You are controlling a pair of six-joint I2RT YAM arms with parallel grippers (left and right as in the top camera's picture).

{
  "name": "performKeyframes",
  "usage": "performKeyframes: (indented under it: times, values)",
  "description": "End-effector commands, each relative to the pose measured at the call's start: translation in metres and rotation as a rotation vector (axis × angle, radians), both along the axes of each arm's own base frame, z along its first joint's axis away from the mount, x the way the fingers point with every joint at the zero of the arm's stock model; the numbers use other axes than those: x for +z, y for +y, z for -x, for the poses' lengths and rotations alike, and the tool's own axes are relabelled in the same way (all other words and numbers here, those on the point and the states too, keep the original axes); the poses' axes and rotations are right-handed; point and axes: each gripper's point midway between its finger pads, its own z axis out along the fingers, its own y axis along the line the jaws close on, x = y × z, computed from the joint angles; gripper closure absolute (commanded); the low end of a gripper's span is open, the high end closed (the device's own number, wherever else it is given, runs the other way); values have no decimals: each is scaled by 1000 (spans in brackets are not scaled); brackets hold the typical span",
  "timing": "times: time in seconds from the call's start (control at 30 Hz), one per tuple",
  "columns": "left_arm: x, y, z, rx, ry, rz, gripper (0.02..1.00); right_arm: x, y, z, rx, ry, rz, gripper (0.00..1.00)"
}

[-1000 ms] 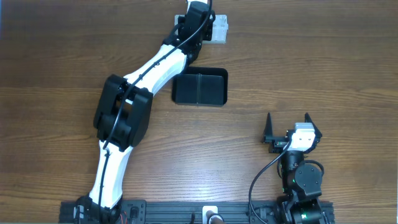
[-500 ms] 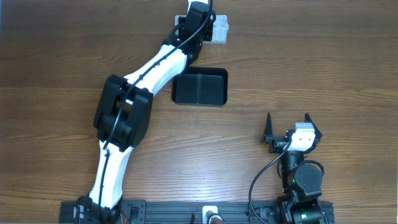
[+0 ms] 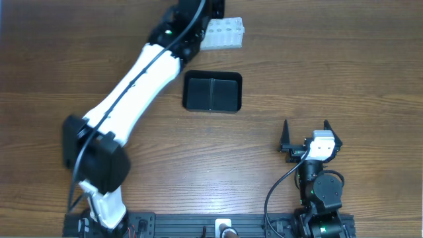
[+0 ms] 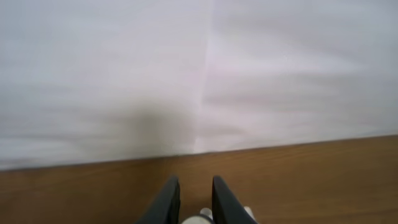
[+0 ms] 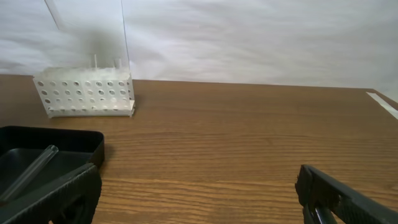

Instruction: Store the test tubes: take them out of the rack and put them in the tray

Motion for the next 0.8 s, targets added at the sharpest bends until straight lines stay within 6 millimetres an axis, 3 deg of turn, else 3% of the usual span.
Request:
performKeyframes:
  times: [0.03,0.17,0.33,0.57,0.8]
  values:
    - [0,8,47,-12,195,83,967,-2,1,0,1,1,-2,9]
    - [-85,30,103,151,590,85,978,-2,1,0,1,1,-2,9]
    - [-149,35,137,229,774,26,976,-2,1,0,1,1,-2,9]
    - [-205,25,151,228,856,-59,978,-2,1,0,1,1,-2,9]
    - [-233,35,140,280,859,-123,976,-2,1,0,1,1,-2,9]
